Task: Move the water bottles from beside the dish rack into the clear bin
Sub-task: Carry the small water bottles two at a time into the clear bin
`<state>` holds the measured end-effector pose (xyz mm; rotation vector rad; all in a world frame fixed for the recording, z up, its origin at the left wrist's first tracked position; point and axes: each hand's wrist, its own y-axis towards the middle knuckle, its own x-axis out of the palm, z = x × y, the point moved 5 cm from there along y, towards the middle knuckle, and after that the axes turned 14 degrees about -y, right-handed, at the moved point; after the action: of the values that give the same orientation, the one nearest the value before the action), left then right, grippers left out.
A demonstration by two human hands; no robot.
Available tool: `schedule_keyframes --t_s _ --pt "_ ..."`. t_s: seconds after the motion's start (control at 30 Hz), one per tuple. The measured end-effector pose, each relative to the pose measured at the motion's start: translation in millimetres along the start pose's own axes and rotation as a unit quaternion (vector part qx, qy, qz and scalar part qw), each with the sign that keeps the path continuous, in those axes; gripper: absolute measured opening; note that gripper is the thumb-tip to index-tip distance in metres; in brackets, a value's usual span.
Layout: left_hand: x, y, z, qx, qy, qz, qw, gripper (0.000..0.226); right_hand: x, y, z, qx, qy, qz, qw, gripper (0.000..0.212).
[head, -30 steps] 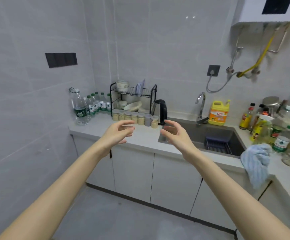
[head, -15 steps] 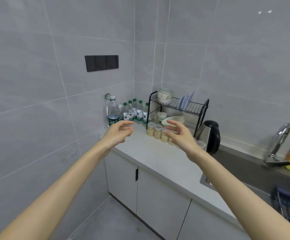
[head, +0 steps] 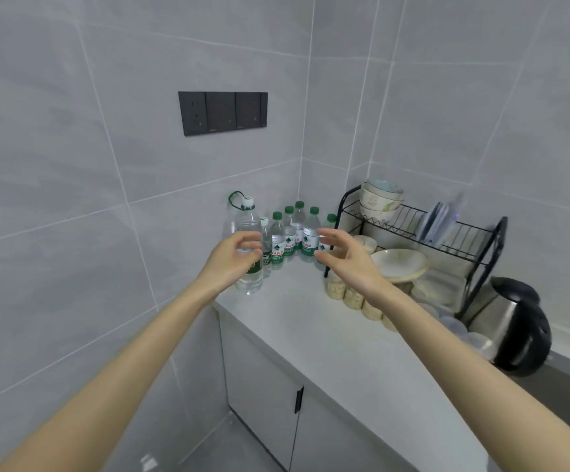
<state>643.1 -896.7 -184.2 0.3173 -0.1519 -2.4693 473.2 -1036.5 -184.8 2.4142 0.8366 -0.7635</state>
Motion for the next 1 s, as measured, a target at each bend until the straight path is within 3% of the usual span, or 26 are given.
schedule_keyframes --t_s 0.2,0.5,0.77,1.0 --pt "-30.0 99.5 -19.0 0.101 0.132 0.023 0.986 0.039 36.3 102.3 18.0 -0.040 -0.073 -0.021 0.996 0.038" --pt "-31.1 205.0 -65.8 0.188 0.375 0.002 0.908 0.048 91.3 227.5 64.1 -0.063 -0.139 -0.047 0.987 0.039" --pt "-29.1 258.9 -106.4 0.261 0.408 0.032 0.874 0.035 155.8 326.5 114.9 -0.144 -0.260 -0.094 0.950 0.044" --pt "-28.1 260.1 -118.9 0.355 0.336 0.112 0.865 0.025 198.7 364.7 133.2 -0.231 -0.378 -0.185 0.877 0.063"
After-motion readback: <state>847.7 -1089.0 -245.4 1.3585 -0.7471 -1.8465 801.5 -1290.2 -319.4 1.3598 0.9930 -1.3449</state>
